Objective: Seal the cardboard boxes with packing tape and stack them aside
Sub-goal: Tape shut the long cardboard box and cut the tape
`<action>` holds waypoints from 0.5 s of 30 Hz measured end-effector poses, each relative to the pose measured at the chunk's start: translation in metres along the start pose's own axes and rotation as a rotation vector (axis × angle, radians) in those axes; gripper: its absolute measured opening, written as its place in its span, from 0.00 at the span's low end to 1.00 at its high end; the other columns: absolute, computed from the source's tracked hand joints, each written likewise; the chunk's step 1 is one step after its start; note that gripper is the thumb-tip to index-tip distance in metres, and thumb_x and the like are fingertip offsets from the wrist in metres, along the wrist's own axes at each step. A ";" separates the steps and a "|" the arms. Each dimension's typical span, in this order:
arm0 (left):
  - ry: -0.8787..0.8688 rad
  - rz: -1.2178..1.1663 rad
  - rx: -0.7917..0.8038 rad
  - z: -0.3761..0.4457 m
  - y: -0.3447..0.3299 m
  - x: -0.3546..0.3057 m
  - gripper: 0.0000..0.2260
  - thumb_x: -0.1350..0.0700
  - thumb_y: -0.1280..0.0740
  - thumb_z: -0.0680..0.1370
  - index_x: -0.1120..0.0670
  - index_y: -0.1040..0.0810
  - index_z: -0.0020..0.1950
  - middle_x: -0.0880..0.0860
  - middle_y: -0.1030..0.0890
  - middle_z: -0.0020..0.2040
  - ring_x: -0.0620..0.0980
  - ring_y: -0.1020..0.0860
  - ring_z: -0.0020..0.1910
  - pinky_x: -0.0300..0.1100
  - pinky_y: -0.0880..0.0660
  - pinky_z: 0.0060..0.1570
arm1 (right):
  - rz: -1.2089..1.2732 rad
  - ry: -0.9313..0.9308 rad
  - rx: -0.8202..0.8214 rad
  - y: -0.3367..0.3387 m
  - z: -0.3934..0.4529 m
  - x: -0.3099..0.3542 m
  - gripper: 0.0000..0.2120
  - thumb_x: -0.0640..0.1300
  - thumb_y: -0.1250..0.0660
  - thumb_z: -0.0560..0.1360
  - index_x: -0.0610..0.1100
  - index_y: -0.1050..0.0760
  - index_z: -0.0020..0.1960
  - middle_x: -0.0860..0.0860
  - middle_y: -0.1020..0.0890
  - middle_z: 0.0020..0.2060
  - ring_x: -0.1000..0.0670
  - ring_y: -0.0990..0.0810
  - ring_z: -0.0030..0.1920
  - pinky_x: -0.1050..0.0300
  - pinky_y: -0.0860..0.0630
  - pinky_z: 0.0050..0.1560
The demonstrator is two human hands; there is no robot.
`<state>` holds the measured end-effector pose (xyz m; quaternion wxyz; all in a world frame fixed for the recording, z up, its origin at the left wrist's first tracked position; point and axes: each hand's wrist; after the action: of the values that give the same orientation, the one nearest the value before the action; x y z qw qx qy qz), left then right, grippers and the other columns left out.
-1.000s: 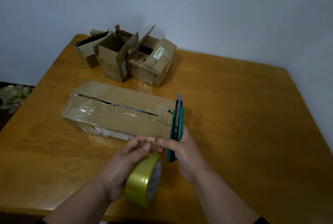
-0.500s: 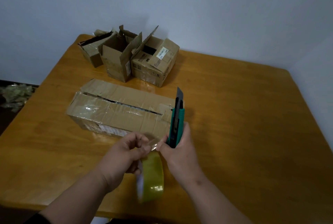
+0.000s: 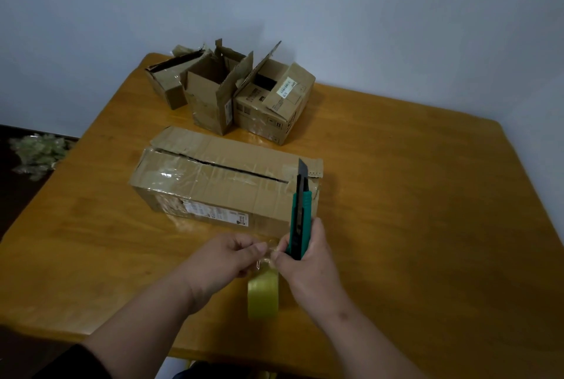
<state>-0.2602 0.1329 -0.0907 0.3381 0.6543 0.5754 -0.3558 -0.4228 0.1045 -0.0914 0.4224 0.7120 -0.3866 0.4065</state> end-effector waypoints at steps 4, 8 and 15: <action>0.072 0.023 0.023 0.001 0.006 -0.003 0.13 0.57 0.37 0.82 0.56 0.20 0.39 0.51 0.23 0.33 0.48 0.27 0.36 0.43 0.29 0.43 | 0.015 -0.029 0.038 0.001 -0.001 -0.004 0.16 0.38 0.30 0.75 0.51 0.33 0.55 0.51 0.24 0.45 0.61 0.25 0.40 0.70 0.26 0.39; 0.158 0.100 0.088 0.005 0.009 -0.003 0.10 0.57 0.38 0.82 0.60 0.20 0.47 0.53 0.20 0.36 0.49 0.25 0.37 0.43 0.27 0.43 | 0.001 -0.055 0.097 0.000 -0.003 -0.008 0.16 0.40 0.30 0.75 0.53 0.34 0.55 0.53 0.24 0.43 0.63 0.25 0.39 0.69 0.26 0.40; 0.225 0.227 0.204 0.012 0.011 -0.005 0.10 0.56 0.37 0.82 0.56 0.19 0.44 0.51 0.19 0.36 0.46 0.24 0.36 0.43 0.27 0.44 | -0.010 -0.047 0.138 0.000 -0.002 -0.011 0.16 0.39 0.30 0.75 0.51 0.35 0.54 0.50 0.23 0.43 0.63 0.25 0.37 0.67 0.26 0.39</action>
<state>-0.2502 0.1191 -0.0922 0.2414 0.7815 0.4929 -0.2965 -0.4278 0.1083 -0.1007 0.3650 0.7508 -0.3638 0.4132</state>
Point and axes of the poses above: each hand's wrist, its own z-axis towards the middle knuckle, its own y-axis out of the back of the hand, x = y × z
